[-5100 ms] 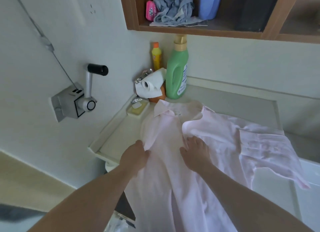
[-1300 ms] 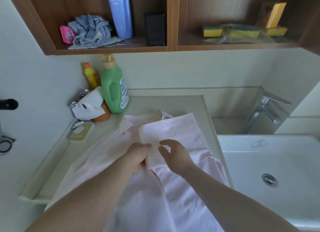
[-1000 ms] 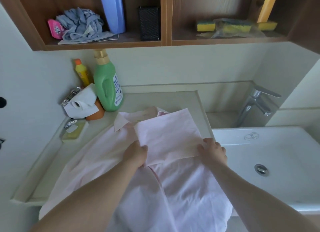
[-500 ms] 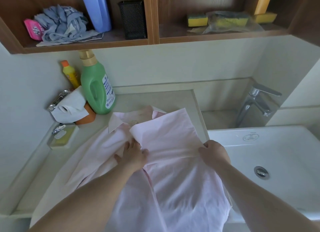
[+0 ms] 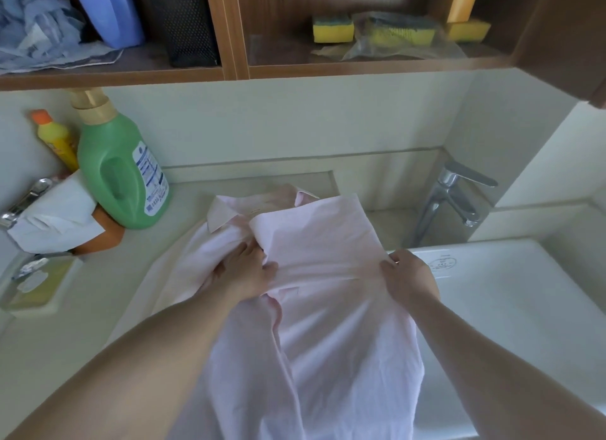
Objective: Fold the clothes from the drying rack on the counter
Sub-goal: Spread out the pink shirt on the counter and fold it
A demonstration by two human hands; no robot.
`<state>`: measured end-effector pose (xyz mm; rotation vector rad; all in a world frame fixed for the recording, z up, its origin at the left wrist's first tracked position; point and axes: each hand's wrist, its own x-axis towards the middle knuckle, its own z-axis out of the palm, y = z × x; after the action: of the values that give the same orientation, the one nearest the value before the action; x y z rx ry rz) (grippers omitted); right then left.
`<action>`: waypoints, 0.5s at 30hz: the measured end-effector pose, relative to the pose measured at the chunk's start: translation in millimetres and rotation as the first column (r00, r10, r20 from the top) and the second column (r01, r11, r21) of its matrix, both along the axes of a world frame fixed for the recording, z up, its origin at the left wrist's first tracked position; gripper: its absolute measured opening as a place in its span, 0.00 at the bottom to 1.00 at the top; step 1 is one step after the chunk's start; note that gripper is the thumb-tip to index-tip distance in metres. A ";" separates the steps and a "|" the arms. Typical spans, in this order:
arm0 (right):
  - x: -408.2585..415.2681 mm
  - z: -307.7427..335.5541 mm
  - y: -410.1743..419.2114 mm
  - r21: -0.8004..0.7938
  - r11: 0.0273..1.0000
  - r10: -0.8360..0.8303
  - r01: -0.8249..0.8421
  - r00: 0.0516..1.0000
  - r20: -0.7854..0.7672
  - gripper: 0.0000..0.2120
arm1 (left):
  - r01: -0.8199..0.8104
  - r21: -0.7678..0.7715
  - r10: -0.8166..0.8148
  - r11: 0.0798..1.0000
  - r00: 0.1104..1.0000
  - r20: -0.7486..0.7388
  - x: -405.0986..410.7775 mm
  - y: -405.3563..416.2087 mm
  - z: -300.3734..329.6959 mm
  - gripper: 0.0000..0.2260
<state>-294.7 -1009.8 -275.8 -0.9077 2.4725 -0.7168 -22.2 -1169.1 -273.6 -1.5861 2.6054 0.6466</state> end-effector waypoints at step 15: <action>23.8 -32.2 1.3 0.015 0.995 -0.096 0.095 0.962 0.256 0.20 | -0.129 -0.009 0.129 0.992 0.987 0.096 63.9 120.5 -14.6 0.31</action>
<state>-270.9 -1008.5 -308.1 -0.6518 2.2977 -0.8081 41.7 -1048.6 -288.2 -1.7517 2.4531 0.5577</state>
